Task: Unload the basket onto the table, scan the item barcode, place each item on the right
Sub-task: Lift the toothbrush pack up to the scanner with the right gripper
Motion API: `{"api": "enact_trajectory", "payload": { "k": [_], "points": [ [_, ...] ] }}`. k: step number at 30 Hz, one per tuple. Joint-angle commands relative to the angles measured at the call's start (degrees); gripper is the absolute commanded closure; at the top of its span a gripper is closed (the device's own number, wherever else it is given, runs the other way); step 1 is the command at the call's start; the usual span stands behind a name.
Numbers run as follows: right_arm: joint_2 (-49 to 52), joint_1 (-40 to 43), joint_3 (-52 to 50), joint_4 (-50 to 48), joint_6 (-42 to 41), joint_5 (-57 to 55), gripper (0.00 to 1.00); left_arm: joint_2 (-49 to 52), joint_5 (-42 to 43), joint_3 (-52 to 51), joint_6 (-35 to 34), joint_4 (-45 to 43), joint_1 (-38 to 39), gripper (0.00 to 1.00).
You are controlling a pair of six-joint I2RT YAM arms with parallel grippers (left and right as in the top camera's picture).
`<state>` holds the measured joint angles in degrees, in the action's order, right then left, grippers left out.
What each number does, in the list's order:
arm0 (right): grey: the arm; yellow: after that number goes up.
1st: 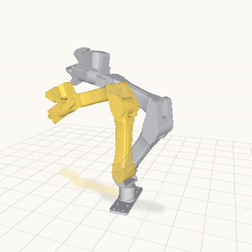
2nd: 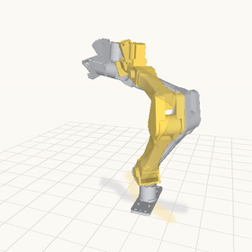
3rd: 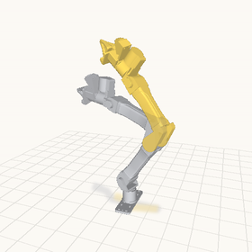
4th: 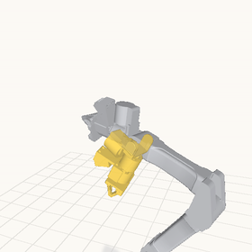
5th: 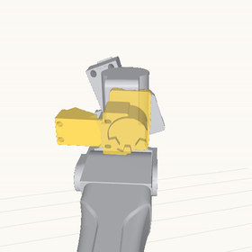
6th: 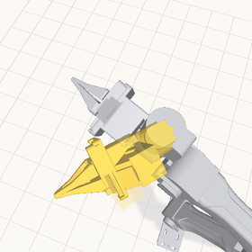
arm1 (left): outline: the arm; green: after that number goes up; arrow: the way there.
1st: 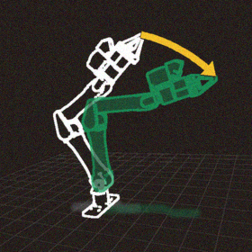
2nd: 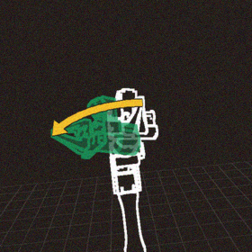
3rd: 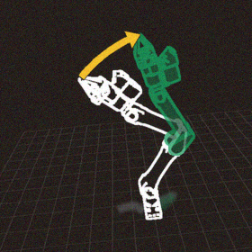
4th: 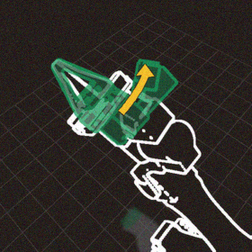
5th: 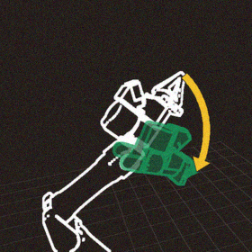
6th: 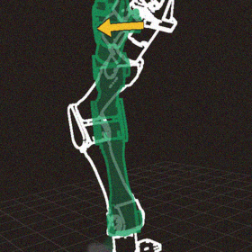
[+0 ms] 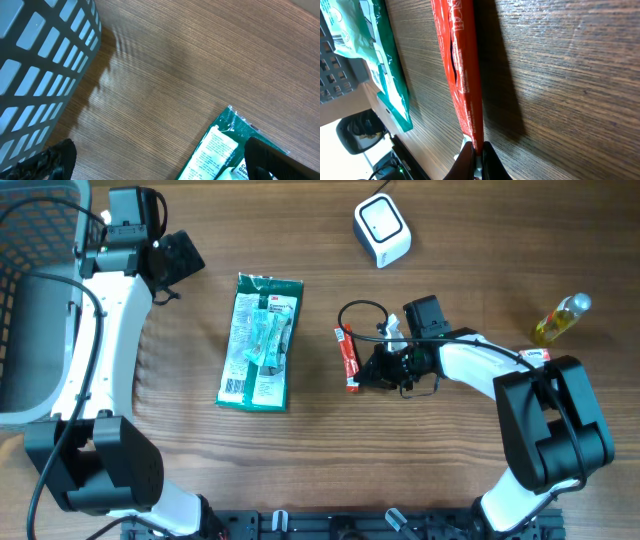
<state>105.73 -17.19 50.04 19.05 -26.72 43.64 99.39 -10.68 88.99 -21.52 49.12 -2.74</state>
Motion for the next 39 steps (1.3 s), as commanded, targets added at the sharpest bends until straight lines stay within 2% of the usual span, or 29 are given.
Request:
{"api": "enact_trajectory", "payload": {
  "k": [1, 11, 18, 21, 23, 25, 26, 30, 32, 35, 39],
  "points": [
    [-0.2, 0.2, -0.3, -0.2, 1.3, -0.8, 0.96, 0.3, -0.5, -0.1, 0.5, 0.0, -0.1, 0.0],
    [-1.2, 0.2, -0.3, 1.3, 1.4, -0.8, 0.96, 0.3, -0.5, -0.1, 0.5, 0.0, -0.1, 0.0],
    [-8.9, 0.2, -0.2, 3.7, 4.8, -3.5, 0.96, 0.3, -0.5, -0.1, 0.5, 0.0, -0.1, 0.0],
    [-15.1, 0.2, 3.0, 10.7, 6.7, -8.7, 0.96, 0.3, -0.5, -0.1, 0.5, 0.0, -0.1, 0.0],
    [-17.6, 0.2, 7.8, 18.5, 9.8, -12.9, 0.96, 0.3, -0.5, -0.1, 0.5, 0.0, -0.1, 0.0],
    [-18.4, 0.2, 16.2, 28.4, 13.7, -17.6, 0.96, 0.3, -0.5, -0.1, 0.5, 0.0, -0.1, 0.0],
    [-18.3, 0.2, 23.6, 35.4, 17.9, -20.6, 0.96, 0.3, -0.5, -0.1, 0.5, 0.0, -0.1, 0.0],
    [-18.1, 0.2, 36.6, 44.7, 24.7, -26.7, 0.96, 0.3, -0.5, -0.1, 0.5, 0.0, -0.1, 0.0],
    [-18.0, 0.2, 40.6, 44.3, 26.9, -32.3, 0.96, 0.3, -0.5, -0.1, 0.5, 0.0, -0.1, 0.0],
    [-17.6, 0.2, 40.6, 38.5, 31.8, -40.6, 0.96, 0.3, -0.5, -0.1, 0.5, 0.0, -0.1, 0.0],
    [-15.0, 0.2, 40.6, 34.2, 42.7, -47.8, 0.96, 0.3, -0.5, -0.1, 0.5, 0.0, -0.1, 0.0]
  ]
}}
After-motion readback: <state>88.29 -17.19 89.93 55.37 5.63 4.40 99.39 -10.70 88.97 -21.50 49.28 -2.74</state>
